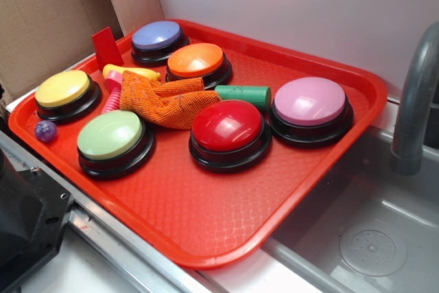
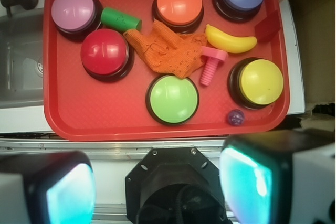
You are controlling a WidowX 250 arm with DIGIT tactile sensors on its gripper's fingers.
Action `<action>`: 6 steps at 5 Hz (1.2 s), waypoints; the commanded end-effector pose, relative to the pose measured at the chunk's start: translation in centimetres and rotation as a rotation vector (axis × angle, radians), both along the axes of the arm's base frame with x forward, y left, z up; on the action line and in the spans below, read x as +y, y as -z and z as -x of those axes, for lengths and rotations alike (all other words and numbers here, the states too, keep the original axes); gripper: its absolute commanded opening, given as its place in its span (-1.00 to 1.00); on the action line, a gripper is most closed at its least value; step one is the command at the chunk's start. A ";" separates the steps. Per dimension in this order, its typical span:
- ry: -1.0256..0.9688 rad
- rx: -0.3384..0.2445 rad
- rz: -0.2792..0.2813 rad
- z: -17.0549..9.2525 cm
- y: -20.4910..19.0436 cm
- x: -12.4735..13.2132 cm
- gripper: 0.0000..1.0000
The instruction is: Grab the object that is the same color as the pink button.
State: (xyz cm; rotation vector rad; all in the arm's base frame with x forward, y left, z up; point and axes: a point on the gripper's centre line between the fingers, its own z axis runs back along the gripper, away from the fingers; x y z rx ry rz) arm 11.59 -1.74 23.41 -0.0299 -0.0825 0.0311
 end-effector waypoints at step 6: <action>-1.057 -0.039 -0.053 -3.8 8.2 8.1 1.00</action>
